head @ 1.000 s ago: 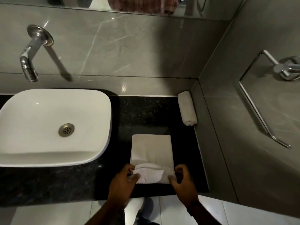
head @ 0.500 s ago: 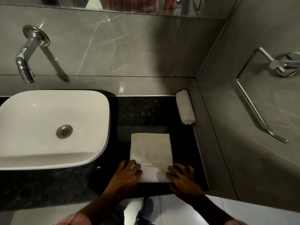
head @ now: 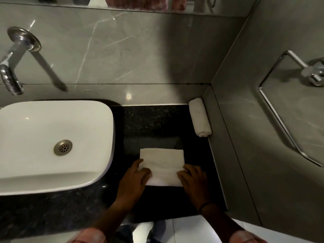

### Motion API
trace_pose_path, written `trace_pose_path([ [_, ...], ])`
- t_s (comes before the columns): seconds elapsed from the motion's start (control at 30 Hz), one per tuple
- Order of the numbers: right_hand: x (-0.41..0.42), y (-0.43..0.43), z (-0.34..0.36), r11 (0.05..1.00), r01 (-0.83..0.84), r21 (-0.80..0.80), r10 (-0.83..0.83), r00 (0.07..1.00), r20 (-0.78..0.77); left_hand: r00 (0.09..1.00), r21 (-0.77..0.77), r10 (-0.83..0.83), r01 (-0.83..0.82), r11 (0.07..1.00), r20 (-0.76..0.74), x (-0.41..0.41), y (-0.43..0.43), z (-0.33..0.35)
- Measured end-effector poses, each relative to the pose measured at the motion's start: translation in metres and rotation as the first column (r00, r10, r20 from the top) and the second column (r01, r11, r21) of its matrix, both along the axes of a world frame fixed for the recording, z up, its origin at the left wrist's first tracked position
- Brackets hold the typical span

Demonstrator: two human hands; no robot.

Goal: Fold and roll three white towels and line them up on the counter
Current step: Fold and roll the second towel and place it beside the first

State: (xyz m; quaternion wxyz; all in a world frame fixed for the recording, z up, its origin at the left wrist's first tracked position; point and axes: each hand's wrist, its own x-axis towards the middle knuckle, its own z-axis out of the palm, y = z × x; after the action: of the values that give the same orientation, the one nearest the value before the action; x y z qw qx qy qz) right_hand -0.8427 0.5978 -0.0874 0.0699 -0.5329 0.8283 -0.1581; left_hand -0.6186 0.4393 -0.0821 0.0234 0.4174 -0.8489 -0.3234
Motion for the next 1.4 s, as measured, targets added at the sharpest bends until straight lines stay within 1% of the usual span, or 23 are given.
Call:
trace_pose_path([
  [0.07,-0.004,0.009,-0.007,0.992,-0.104,0.066,0.108,0.993,-0.05,0.985,-0.097,-0.121,0.133,0.986,0.12,0.005,0.0,-0.002],
  [0.13,-0.012,0.014,-0.013,0.976,-0.19,0.106,0.198,0.977,-0.073,0.946,-0.206,-0.239,0.285,0.936,0.221,0.006,-0.005,0.0],
  [0.2,-0.019,0.008,-0.011,0.962,-0.254,0.101,0.264,0.959,-0.103,0.905,-0.283,-0.331,0.403,0.871,0.269,-0.001,-0.016,0.007],
  [0.27,-0.025,-0.002,-0.006,0.956,-0.273,0.111,0.281,0.957,-0.066,0.854,-0.291,-0.424,0.505,0.812,0.301,-0.012,-0.035,0.012],
  [0.33,-0.031,-0.014,-0.002,0.973,-0.206,0.109,0.2,0.978,0.064,0.85,-0.258,-0.444,0.513,0.819,0.284,-0.027,-0.058,0.019],
  [0.37,-0.033,-0.019,0.001,0.986,-0.119,0.115,0.098,0.979,0.179,0.869,-0.228,-0.417,0.477,0.849,0.265,-0.036,-0.07,0.023],
  [0.43,-0.035,-0.029,0.004,0.986,0.054,0.157,-0.109,0.923,0.369,0.931,-0.206,-0.304,0.344,0.916,0.201,-0.058,-0.09,0.032],
  [0.47,-0.038,-0.035,0.006,0.972,0.131,0.193,-0.203,0.886,0.418,0.957,-0.237,-0.236,0.272,0.933,0.167,-0.072,-0.098,0.036],
  [0.53,-0.033,-0.04,0.009,0.916,0.273,0.293,-0.379,0.825,0.418,0.979,-0.33,-0.139,0.18,0.927,0.146,-0.093,-0.1,0.038],
  [0.57,-0.03,-0.043,0.012,0.868,0.341,0.361,-0.478,0.77,0.422,0.981,-0.343,-0.127,0.172,0.923,0.149,-0.1,-0.096,0.036],
  [0.6,-0.026,-0.048,0.016,0.805,0.398,0.439,-0.581,0.678,0.45,0.981,-0.336,-0.123,0.168,0.927,0.15,-0.107,-0.091,0.032],
  [0.63,-0.02,-0.054,0.021,0.73,0.441,0.522,-0.681,0.535,0.501,0.984,-0.317,-0.11,0.15,0.937,0.14,-0.11,-0.084,0.028],
  [0.7,-0.004,-0.063,0.035,0.566,0.48,0.67,-0.802,0.135,0.581,0.996,-0.239,-0.037,0.056,0.969,0.086,-0.113,-0.072,0.021],
  [0.73,0.002,-0.068,0.042,0.506,0.481,0.716,-0.795,-0.062,0.604,0.999,-0.184,-0.001,0.009,0.983,0.042,-0.116,-0.068,0.019],
  [0.77,0.009,-0.073,0.047,0.467,0.483,0.741,-0.752,-0.224,0.62,1.0,-0.119,0.018,-0.018,0.993,-0.002,-0.119,-0.066,0.018],
  [0.8,0.014,-0.077,0.049,0.438,0.487,0.756,-0.693,-0.352,0.629,0.999,-0.058,0.018,-0.019,0.998,-0.028,-0.122,-0.064,0.016],
  [0.83,0.019,-0.082,0.05,0.418,0.489,0.765,-0.629,-0.451,0.632,0.999,-0.008,-0.002,0.002,1.0,-0.033,-0.127,-0.064,0.015],
  [0.87,0.021,-0.088,0.05,0.399,0.495,0.772,-0.568,-0.527,0.632,0.999,0.019,-0.034,0.034,0.999,-0.028,-0.132,-0.067,0.014],
  [0.93,0.021,-0.098,0.049,0.366,0.498,0.786,-0.467,-0.632,0.618,0.995,0.038,-0.094,0.095,0.995,-0.032,-0.145,-0.074,0.015],
  [1.07,0.0,-0.131,0.045,0.372,0.511,0.775,-0.27,-0.74,0.617,0.98,0.055,-0.187,0.191,0.98,-0.06,-0.189,-0.108,0.015],
  [1.2,-0.033,-0.156,0.042,0.332,0.531,0.779,-0.154,-0.784,0.601,0.968,0.048,-0.231,0.236,0.971,-0.094,-0.234,-0.139,0.005],
  [1.33,-0.067,-0.179,0.035,0.298,0.552,0.779,-0.068,-0.801,0.594,0.97,0.169,-0.157,0.189,0.967,-0.187,-0.274,-0.157,0.0],
  [1.4,-0.08,-0.189,0.029,0.266,0.584,0.767,-0.026,-0.791,0.612,0.969,0.188,-0.126,0.167,0.968,-0.215,-0.29,-0.162,-0.001],
])
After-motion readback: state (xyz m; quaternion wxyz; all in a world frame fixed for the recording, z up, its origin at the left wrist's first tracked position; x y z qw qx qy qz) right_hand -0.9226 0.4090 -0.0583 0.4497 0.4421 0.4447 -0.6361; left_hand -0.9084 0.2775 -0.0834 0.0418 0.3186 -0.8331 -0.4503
